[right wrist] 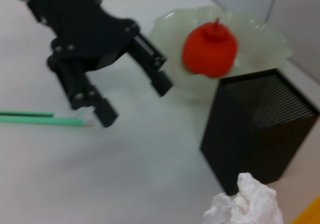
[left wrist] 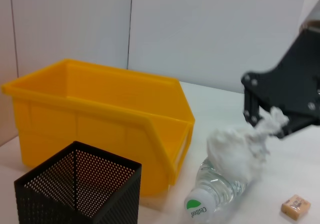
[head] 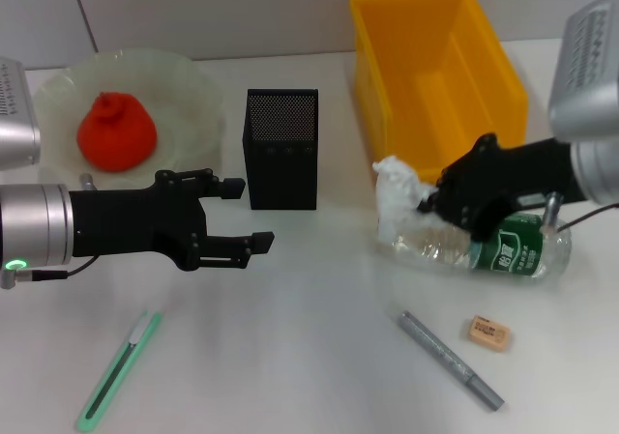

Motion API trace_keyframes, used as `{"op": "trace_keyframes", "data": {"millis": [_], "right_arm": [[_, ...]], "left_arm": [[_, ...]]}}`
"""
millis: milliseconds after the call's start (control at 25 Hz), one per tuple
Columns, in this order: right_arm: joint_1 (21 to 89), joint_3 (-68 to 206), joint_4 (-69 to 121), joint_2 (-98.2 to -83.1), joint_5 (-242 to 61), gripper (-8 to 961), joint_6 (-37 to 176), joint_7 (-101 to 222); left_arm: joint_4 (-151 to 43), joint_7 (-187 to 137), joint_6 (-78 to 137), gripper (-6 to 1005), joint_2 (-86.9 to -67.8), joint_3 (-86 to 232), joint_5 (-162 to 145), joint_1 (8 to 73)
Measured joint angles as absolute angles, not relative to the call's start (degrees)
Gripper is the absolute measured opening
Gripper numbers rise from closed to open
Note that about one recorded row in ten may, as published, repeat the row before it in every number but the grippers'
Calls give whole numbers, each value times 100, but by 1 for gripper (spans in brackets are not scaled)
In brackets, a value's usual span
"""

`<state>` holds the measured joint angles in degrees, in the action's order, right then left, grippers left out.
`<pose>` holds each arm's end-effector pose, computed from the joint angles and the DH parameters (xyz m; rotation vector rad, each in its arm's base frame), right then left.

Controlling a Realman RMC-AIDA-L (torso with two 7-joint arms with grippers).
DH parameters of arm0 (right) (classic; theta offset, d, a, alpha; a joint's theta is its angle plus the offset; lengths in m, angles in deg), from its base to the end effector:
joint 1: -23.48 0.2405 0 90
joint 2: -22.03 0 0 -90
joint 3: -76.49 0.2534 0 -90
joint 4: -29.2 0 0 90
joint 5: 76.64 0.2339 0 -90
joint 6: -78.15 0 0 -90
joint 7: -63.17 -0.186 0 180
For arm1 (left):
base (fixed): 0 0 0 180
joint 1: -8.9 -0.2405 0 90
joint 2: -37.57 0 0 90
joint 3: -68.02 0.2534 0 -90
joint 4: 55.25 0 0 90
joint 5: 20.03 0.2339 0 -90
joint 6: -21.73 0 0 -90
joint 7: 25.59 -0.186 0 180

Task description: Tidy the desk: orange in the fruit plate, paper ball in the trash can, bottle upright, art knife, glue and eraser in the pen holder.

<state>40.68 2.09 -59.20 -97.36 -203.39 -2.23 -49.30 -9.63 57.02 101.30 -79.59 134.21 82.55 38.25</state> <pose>0.1888 0.3638 -0.0033 -2.7149 0.3492 -0.0015 -0.2164 0.3759 -0.0602 -2.8637 -0.3808 -0.5217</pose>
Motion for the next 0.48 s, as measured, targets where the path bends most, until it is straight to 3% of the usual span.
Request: {"op": "trace_keyframes", "data": {"millis": [480], "right_arm": [[4385,1279,-6061,-9700,-20428,46,-180,-4901]], "left_arm": [[-927,5698,10252,824,-7952,13441,8273,3817]]}}
